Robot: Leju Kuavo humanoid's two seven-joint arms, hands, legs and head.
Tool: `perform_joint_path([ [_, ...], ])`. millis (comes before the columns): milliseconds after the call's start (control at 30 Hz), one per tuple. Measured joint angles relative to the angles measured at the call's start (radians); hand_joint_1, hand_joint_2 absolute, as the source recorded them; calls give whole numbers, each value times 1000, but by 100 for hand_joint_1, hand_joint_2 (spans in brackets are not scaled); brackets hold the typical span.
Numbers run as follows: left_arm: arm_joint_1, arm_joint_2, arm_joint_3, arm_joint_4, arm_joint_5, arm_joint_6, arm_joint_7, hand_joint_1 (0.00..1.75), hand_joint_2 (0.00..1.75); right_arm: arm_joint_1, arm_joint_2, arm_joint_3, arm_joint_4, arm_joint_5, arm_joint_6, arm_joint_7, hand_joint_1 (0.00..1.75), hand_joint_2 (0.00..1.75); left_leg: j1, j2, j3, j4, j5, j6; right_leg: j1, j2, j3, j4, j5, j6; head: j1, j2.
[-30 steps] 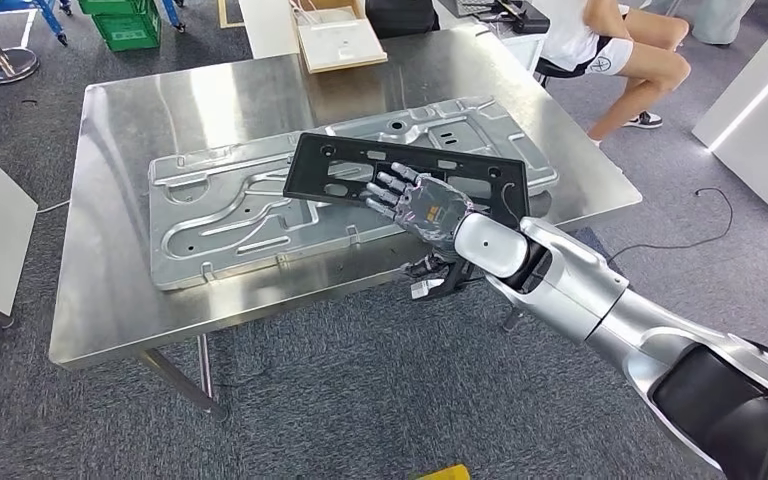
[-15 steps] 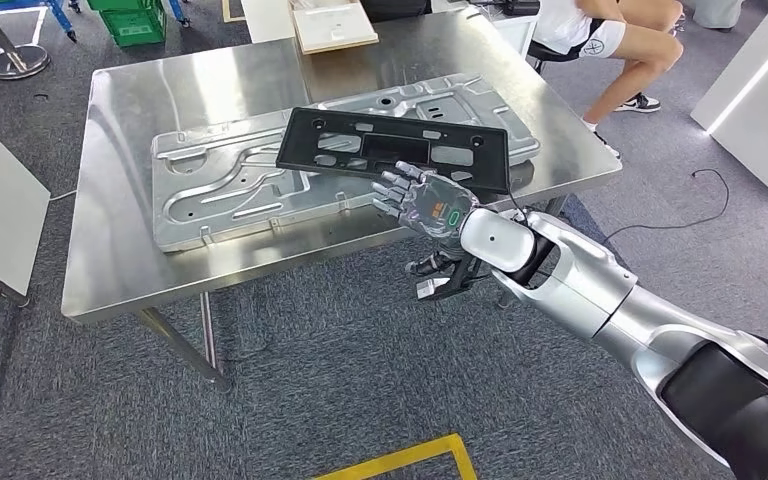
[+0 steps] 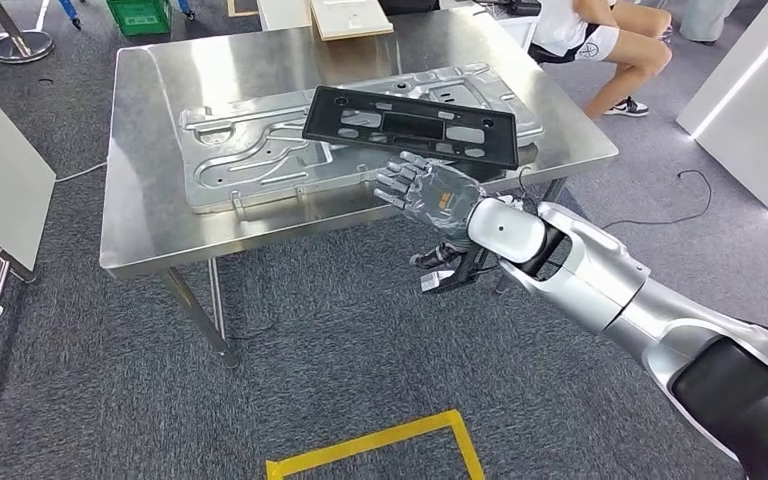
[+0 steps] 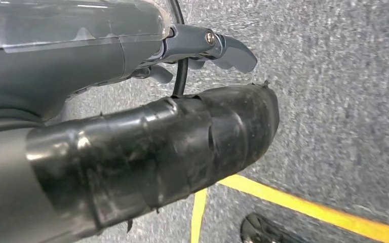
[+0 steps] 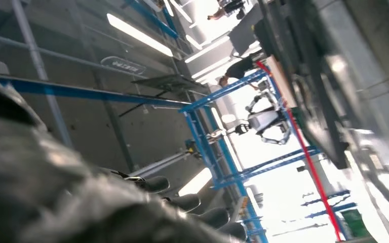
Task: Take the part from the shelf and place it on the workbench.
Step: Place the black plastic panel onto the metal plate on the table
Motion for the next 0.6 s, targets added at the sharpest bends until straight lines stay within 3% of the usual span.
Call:
perform_joint_path([
  [33, 0, 1, 0, 0, 0, 0, -1, 0, 0, -1, -1, 2, 0, -4, 0, -2, 0, 0, -7, 0, -23, 2, 17, 2, 6, 1, 40, -7, 12, -12, 0, 0],
  [67, -1, 0, 0, 0, -1, -1, -2, 0, 0, -3, -2, 3, -1, -8, -1, -3, 0, 0, -13, 0, -43, 5, 33, 3, 15, 1, 99, -57, 25, -30, 0, 0],
  [133, -1, -4, 0, 0, -3, 0, -4, 0, 0, -11, -4, 5, -2, -13, -6, 1, 0, 0, -19, -1, -66, 5, 60, 0, 33, -1, 221, -211, 28, -62, 0, 0],
  [200, -1, -6, 0, 0, -5, 1, -6, 0, 0, -17, -7, 6, -3, -17, -10, 7, 0, 0, -15, -1, -66, -3, 79, -10, 43, -3, 252, -273, 18, -74, 0, 0],
  [267, 0, -4, 0, 0, -7, 1, -6, 0, 0, -20, -8, 7, -4, -20, -13, 11, 0, 0, -13, -3, -67, -10, 87, -22, 41, -5, 244, -289, 45, -83, 0, 0],
  [300, 0, -4, 0, 0, -8, 2, -6, 0, 0, -21, -8, 8, -4, -21, -14, 12, 0, 0, -14, -4, -74, 0, 69, -27, 36, -7, 237, -297, 59, -88, 0, 0],
  [367, 0, -3, 1, 0, -5, 2, -9, 0, 0, -22, -6, 11, -5, -22, -18, 13, 0, 0, -9, -7, -99, 74, -20, -40, 28, -8, 214, -308, 88, -91, 0, 0],
  [400, 0, -3, 1, 0, -2, 5, -10, 0, 0, -21, -6, 13, -5, -23, -22, 15, 0, 0, -6, -7, -115, 136, -71, -47, 26, -7, 199, -309, 99, -90, 0, 0],
  [433, 0, -3, 2, 0, 4, 7, -13, 0, 0, -19, -5, 13, -5, -25, -27, 17, 0, 0, -1, -7, -129, 202, -104, -54, 23, -8, 185, -308, 110, -87, 0, 0],
  [467, 0, -1, 4, 0, 9, 7, -16, 0, 0, -17, -4, 14, -4, -25, -35, 18, 0, 0, 4, -6, -136, 256, -113, -61, 20, -8, 170, -305, 121, -82, 0, 0],
  [500, 0, 1, 7, 0, 14, 4, -19, 0, 0, -15, -1, 15, -2, -25, -42, 18, 0, 0, 9, -6, -131, 285, -99, -67, 16, -9, 156, -301, 130, -77, 0, 0],
  [533, 0, 5, 11, 0, 19, -2, -22, 0, 0, -14, 3, 16, 0, -24, -48, 17, 0, 0, 14, -6, -109, 276, -71, -74, 11, -10, 141, -295, 138, -71, 0, 0],
  [567, 0, 10, 14, 0, 21, -9, -25, 0, 0, -14, 8, 16, 3, -23, -53, 15, 0, 0, 19, -5, -68, 230, -45, -81, 6, -10, 126, -285, 144, -65, 0, 0],
  [600, -2, 13, 17, 0, 22, -14, -26, 0, 0, -15, 12, 16, 6, -22, -55, 14, 0, 0, 23, -5, -18, 161, -41, -88, 2, -10, 112, -274, 147, -59, -1, 0],
])
